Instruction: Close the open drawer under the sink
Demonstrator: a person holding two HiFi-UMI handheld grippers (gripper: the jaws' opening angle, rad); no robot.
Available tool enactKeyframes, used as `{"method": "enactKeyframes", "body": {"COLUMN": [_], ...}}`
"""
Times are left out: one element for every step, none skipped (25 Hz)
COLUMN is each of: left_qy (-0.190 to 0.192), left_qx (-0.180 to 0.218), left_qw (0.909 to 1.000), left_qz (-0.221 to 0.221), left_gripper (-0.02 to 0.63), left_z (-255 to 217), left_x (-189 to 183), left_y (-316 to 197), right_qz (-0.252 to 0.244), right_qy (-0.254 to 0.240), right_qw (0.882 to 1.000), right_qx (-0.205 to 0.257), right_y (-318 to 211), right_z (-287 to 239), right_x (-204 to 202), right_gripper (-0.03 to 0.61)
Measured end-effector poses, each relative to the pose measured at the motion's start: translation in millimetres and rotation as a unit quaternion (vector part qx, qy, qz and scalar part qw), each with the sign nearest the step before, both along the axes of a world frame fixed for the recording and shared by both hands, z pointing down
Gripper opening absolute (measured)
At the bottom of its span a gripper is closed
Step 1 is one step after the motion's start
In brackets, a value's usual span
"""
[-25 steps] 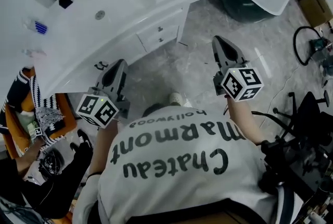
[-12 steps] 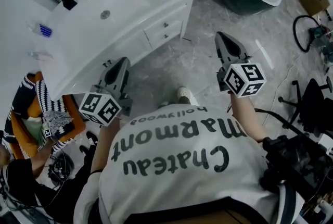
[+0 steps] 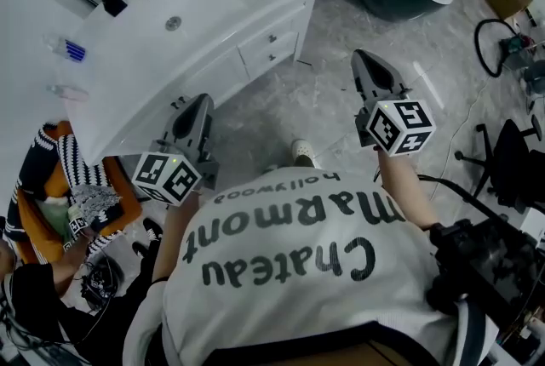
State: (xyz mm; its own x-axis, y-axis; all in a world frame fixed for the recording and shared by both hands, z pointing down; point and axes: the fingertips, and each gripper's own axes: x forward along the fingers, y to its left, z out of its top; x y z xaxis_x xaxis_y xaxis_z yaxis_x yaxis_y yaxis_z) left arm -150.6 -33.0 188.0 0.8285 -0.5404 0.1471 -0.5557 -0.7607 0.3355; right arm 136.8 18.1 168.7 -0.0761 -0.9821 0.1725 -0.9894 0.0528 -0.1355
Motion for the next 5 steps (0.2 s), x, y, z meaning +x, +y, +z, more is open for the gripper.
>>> {"method": "enactKeyframes", "body": {"left_qy": [0.000, 0.001, 0.001, 0.002, 0.002], "left_qx": [0.001, 0.001, 0.000, 0.000, -0.001], "left_qw": [1.0000, 1.0000, 1.0000, 1.0000, 1.0000], "left_qz": [0.000, 0.001, 0.002, 0.003, 0.004], "left_gripper": [0.008, 0.008, 0.008, 0.008, 0.008], "left_z": [0.6, 1.0, 1.4, 1.8, 2.3], "left_x": [-1.6, -3.1, -4.4, -5.6, -6.8], "left_y": [0.4, 0.9, 1.5, 2.3, 3.2], "right_qz": [0.001, 0.002, 0.003, 0.004, 0.005], "right_qy": [0.000, -0.001, -0.003, -0.004, -0.006], "right_qw": [1.000, 1.000, 1.000, 1.000, 1.000], "right_qx": [0.000, 0.000, -0.001, -0.001, -0.002], "right_y": [1.2, 2.5, 4.0, 5.5, 7.1], "right_z": [0.8, 1.4, 1.9, 2.4, 2.9], "right_x": [-1.6, -3.2, -4.6, -5.8, -6.9], "right_gripper": [0.011, 0.011, 0.011, 0.011, 0.011]}}
